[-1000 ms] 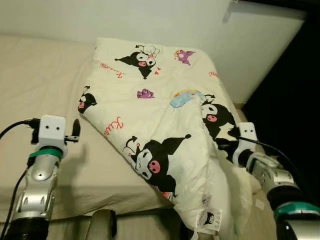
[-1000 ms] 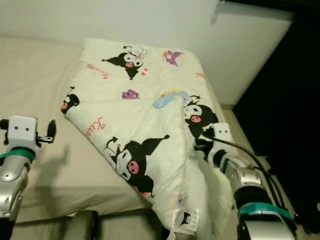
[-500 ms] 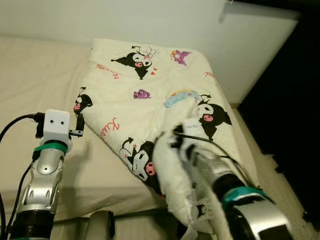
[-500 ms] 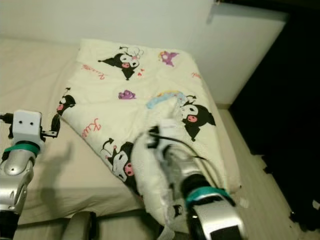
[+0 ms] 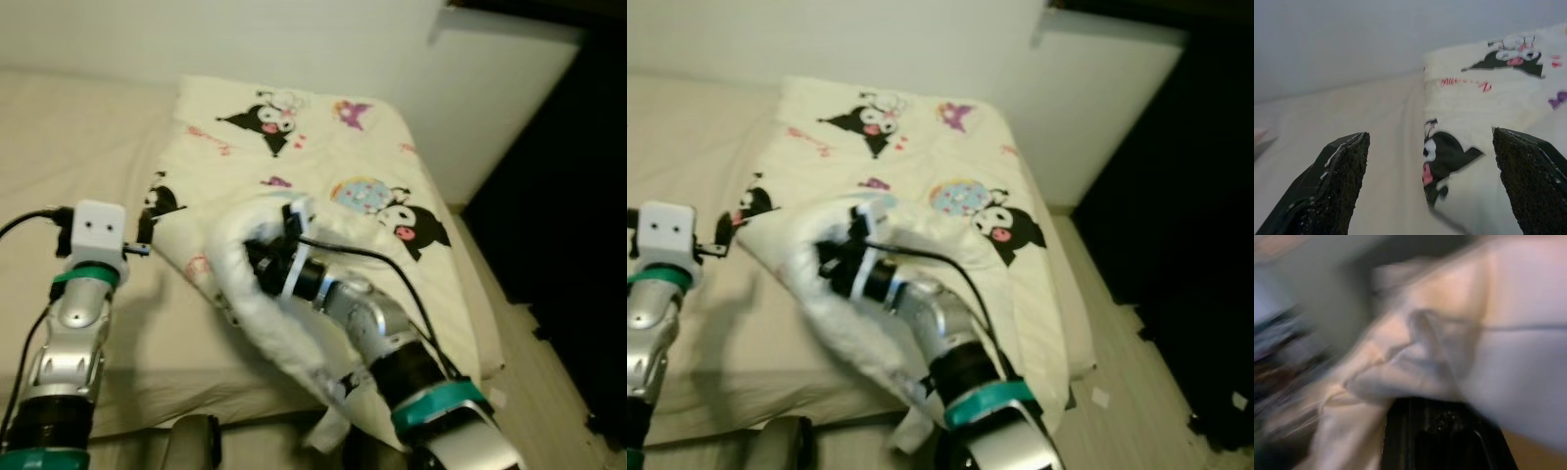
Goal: Clean up the room
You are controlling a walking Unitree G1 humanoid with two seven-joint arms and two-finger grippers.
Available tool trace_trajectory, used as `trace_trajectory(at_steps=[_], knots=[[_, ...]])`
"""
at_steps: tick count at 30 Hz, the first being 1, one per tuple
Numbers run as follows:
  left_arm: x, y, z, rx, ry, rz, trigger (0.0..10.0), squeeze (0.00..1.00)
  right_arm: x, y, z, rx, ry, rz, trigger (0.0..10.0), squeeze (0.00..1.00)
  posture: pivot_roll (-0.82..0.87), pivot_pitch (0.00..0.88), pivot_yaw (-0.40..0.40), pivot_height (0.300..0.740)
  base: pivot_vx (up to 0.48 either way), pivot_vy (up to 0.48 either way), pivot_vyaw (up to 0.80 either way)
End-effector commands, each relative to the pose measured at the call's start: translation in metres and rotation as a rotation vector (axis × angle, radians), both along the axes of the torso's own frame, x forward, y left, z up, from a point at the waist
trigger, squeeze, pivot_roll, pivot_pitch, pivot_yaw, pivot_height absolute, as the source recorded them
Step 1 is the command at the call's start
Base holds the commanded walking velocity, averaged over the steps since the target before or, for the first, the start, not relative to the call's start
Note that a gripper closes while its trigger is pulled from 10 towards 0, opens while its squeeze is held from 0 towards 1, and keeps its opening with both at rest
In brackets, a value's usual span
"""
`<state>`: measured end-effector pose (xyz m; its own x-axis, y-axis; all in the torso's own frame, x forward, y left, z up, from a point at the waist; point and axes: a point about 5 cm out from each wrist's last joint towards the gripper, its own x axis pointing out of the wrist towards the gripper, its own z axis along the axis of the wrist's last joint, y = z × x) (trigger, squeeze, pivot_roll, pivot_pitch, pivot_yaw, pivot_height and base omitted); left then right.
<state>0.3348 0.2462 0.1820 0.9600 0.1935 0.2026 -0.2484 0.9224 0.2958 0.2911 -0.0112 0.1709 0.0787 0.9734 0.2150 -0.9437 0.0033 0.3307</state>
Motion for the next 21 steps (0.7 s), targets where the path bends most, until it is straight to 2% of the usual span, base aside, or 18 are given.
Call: trace_trajectory(at_steps=[1, 2, 3, 5, 6, 7, 9, 10, 11, 12, 14, 15, 16, 17, 20, 21], knots=[[0.0, 0.004, -0.003, 0.012, 0.013, 0.004, 10.0, 0.0, -0.034, -0.012, -0.007, -0.016, 0.008, 0.235, 10.0, 0.0, 0.19, 0.0, -0.083, 0.595, 0.0, 0.0, 0.0], [0.002, 0.002, -0.003, 0.013, 0.013, -0.006, 10.0, 0.0, -0.044, -0.026, -0.021, -0.109, -0.015, 0.264, 10.0, 0.0, 0.18, 0.0, -0.079, 0.595, 0.0, 0.0, 0.0], [0.002, 0.002, -0.003, 0.013, 0.013, -0.006, 10.0, 0.0, -0.044, -0.026, -0.021, -0.109, -0.015, 0.264, 10.0, 0.0, 0.18, 0.0, -0.079, 0.595, 0.0, 0.0, 0.0], [0.004, -0.004, -0.003, 0.023, 0.013, -0.028, 10.0, 0.0, -0.053, -0.052, -0.047, -0.288, -0.068, 0.234, 10.0, 0.0, 0.17, 0.0, -0.074, 0.595, 0.0, 0.0, 0.0], [0.004, -0.004, -0.003, 0.023, 0.013, -0.028, 10.0, 0.0, -0.053, -0.052, -0.047, -0.288, -0.068, 0.234, 10.0, 0.0, 0.17, 0.0, -0.074, 0.595, 0.0, 0.0, 0.0], [0.005, -0.007, -0.003, 0.026, 0.01, -0.036, 10.0, 0.0, -0.054, -0.06, -0.052, -0.334, -0.083, 0.219, 10.0, 0.0, 0.17, 0.0, -0.074, 0.595, 0.0, 0.0, 0.0], [0.005, -0.007, -0.003, 0.026, 0.01, -0.036, 10.0, 0.0, -0.054, -0.06, -0.052, -0.334, -0.083, 0.219, 10.0, 0.0, 0.17, 0.0, -0.074, 0.595, 0.0, 0.0, 0.0], [0.005, -0.01, -0.002, 0.028, 0.006, -0.043, 10.0, 0.0, -0.055, -0.068, -0.053, -0.352, -0.092, 0.207, 10.0, 0.0, 0.17, 0.0, -0.073, 0.595, 0.0, 0.0, 0.0], [0.006, -0.011, 0.001, 0.027, -0.007, -0.051, 10.0, 0.0, -0.055, -0.083, -0.047, -0.375, -0.114, 0.19, 10.0, 0.0, 0.17, 0.0, -0.073, 0.595, 0.0, 0.0, 0.0], [0.006, -0.011, 0.001, 0.027, -0.007, -0.051, 10.0, 0.0, -0.055, -0.083, -0.047, -0.375, -0.114, 0.19, 10.0, 0.0, 0.17, 0.0, -0.073, 0.595, 0.0, 0.0, 0.0], [0.008, -0.01, 0.007, 0.024, -0.032, -0.05, 10.0, 0.0, -0.059, -0.111, -0.031, -0.408, -0.147, 0.162, 10.0, 0.0, 0.17, 0.0, -0.073, 0.595, 0.0, 0.0, 0.0], [0.008, -0.01, 0.007, 0.024, -0.032, -0.05, 10.0, 0.0, -0.059, -0.111, -0.031, -0.408, -0.147, 0.162, 10.0, 0.0, 0.17, 0.0, -0.073, 0.595, 0.0, 0.0, 0.0], [0.008, -0.008, 0.009, 0.024, -0.039, -0.049, 10.0, 0.0, -0.059, -0.125, -0.024, -0.427, -0.157, 0.143, 10.0, 0.0, 0.16, 0.0, -0.068, 0.595, 0.0, 0.0, 0.0], [0.008, -0.008, 0.009, 0.024, -0.039, -0.049, 10.0, 0.0, -0.059, -0.125, -0.024, -0.427, -0.157, 0.143, 10.0, 0.0, 0.16, 0.0, -0.068, 0.595, 0.0, 0.0, 0.0], [0.01, -0.007, 0.013, 0.03, -0.055, -0.054, 10.0, 0.0, -0.053, -0.169, -0.004, -0.506, -0.156, 0.05, 10.0, 0.0, 0.16, 0.0, -0.07, 0.595, 0.0, 0.0, 0.0], [0.01, -0.007, 0.013, 0.03, -0.055, -0.054, 10.0, 0.0, -0.053, -0.169, -0.004, -0.506, -0.156, 0.05, 10.0, 0.0, 0.16, 0.0, -0.07, 0.595, 0.0, 0.0, 0.0]])
